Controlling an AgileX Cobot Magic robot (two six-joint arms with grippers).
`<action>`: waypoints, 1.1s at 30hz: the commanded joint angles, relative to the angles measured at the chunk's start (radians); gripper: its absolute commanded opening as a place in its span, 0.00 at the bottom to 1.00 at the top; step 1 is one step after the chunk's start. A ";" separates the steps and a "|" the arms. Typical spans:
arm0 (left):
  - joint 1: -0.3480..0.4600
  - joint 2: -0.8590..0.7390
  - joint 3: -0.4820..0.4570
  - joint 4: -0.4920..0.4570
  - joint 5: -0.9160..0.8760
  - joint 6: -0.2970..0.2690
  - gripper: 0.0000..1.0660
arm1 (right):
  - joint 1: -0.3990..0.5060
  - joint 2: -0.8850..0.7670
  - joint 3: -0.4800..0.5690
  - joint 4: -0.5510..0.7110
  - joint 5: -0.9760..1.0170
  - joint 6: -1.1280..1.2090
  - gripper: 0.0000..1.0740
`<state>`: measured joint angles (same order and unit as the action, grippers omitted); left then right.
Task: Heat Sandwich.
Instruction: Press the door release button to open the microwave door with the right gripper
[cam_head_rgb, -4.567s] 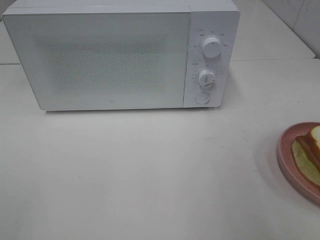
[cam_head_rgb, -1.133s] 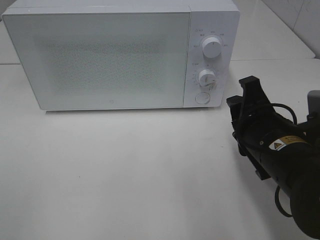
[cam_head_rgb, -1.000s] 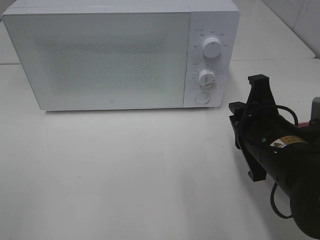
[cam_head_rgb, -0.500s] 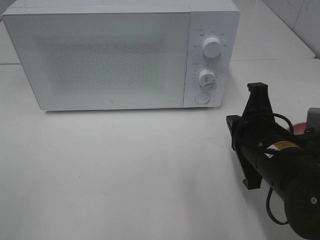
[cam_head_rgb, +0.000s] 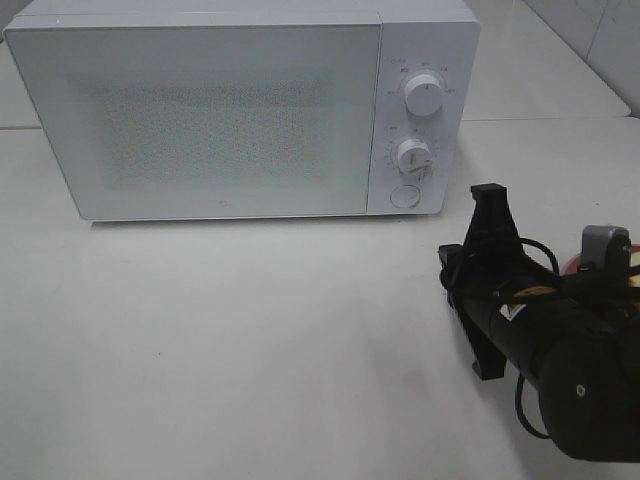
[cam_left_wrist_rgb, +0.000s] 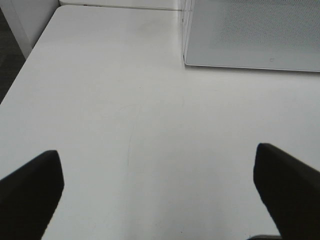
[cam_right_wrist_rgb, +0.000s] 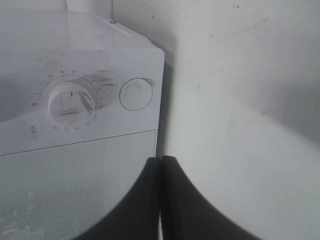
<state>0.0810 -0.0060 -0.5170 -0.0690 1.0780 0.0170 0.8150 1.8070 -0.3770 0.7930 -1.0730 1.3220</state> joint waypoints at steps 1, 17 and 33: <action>0.002 -0.015 0.002 0.000 -0.008 -0.007 0.92 | -0.058 0.029 -0.045 -0.101 -0.004 0.018 0.00; 0.002 -0.006 0.002 0.000 -0.008 -0.005 0.92 | -0.219 0.159 -0.238 -0.270 0.068 0.043 0.00; 0.002 -0.006 0.002 0.000 -0.008 -0.004 0.92 | -0.269 0.274 -0.409 -0.292 0.171 0.052 0.00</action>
<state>0.0810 -0.0060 -0.5170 -0.0690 1.0780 0.0170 0.5500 2.0800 -0.7760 0.5130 -0.9070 1.3690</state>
